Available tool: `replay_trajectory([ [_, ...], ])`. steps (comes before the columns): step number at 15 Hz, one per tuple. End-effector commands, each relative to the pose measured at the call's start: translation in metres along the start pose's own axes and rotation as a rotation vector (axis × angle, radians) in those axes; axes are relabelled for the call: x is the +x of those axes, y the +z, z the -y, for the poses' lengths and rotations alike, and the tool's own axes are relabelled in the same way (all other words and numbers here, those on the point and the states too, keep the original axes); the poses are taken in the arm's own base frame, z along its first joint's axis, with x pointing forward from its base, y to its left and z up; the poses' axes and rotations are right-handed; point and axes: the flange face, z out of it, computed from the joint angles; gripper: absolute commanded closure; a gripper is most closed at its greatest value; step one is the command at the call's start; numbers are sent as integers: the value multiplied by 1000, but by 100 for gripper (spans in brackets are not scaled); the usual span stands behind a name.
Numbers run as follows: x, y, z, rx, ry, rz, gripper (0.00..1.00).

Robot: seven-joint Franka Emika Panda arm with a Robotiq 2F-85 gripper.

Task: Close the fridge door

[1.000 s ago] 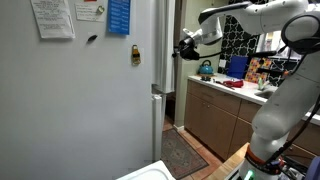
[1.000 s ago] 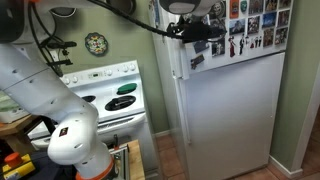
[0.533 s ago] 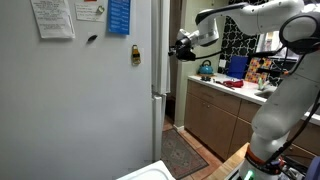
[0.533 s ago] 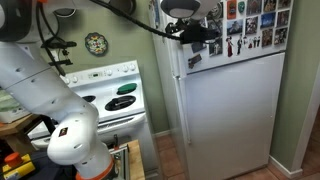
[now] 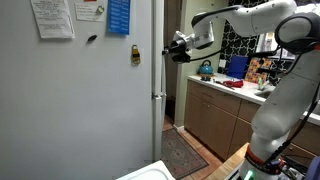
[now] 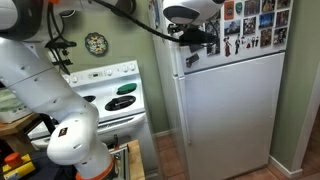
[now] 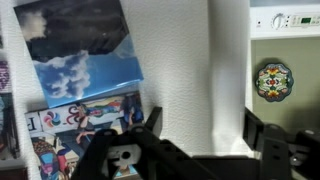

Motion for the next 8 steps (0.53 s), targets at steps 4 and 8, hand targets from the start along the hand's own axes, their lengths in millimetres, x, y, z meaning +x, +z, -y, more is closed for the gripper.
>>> replay_trajectory([
  [4,7,-5,8,17,-28,-27,0],
  [8,13,-29,24,7,-16,3,0],
])
